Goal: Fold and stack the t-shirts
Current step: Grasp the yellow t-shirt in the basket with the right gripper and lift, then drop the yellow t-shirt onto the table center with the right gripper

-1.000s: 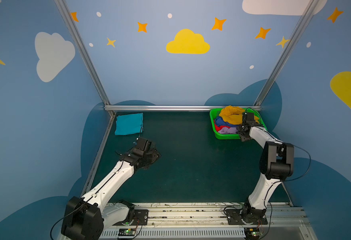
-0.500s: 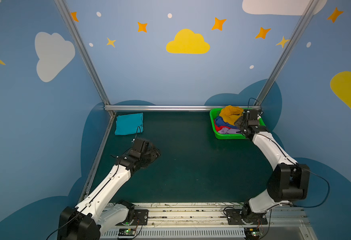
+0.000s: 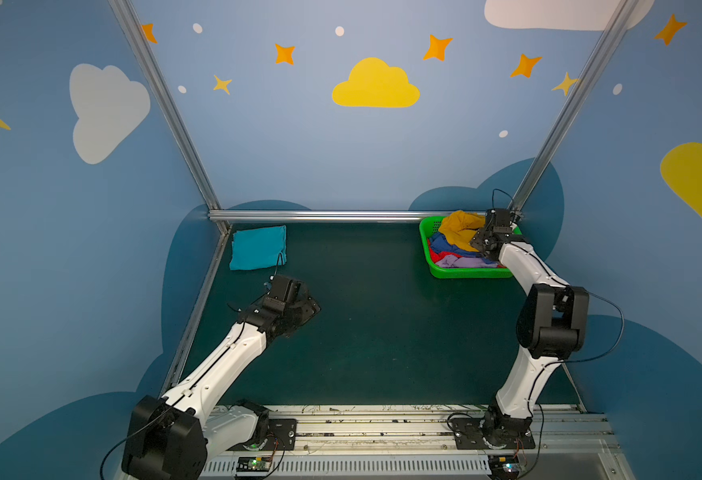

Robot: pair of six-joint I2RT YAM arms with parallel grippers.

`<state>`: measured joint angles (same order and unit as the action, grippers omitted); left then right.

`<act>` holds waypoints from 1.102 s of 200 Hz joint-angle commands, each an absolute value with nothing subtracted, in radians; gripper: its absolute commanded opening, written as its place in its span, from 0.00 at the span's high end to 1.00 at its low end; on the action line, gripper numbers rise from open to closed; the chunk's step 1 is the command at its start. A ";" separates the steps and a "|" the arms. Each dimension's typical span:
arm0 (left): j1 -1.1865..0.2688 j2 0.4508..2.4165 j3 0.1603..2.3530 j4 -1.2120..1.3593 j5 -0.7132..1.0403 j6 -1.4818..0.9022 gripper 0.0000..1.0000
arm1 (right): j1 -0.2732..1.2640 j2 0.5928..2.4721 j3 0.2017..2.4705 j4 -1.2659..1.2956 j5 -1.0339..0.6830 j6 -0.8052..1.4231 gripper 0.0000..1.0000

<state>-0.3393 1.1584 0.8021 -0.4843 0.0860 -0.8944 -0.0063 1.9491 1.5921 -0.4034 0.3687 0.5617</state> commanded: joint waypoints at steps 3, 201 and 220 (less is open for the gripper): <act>-0.332 1.188 0.832 -0.480 0.098 -0.886 0.16 | -0.005 1.987 1.679 -0.409 0.286 0.557 0.98; -0.330 1.110 0.974 -0.498 0.142 -0.860 0.04 | 0.456 1.314 1.762 -0.309 -0.219 0.400 1.00; -0.330 1.091 1.001 -0.538 0.103 -0.860 0.00 | 0.489 1.347 1.750 -0.316 -0.322 0.425 1.00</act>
<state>-0.3340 1.1240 0.9581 -0.4870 0.1577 -0.8700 0.4541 1.2846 1.7832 -0.2707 -0.1276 0.3588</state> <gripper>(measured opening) 0.991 0.064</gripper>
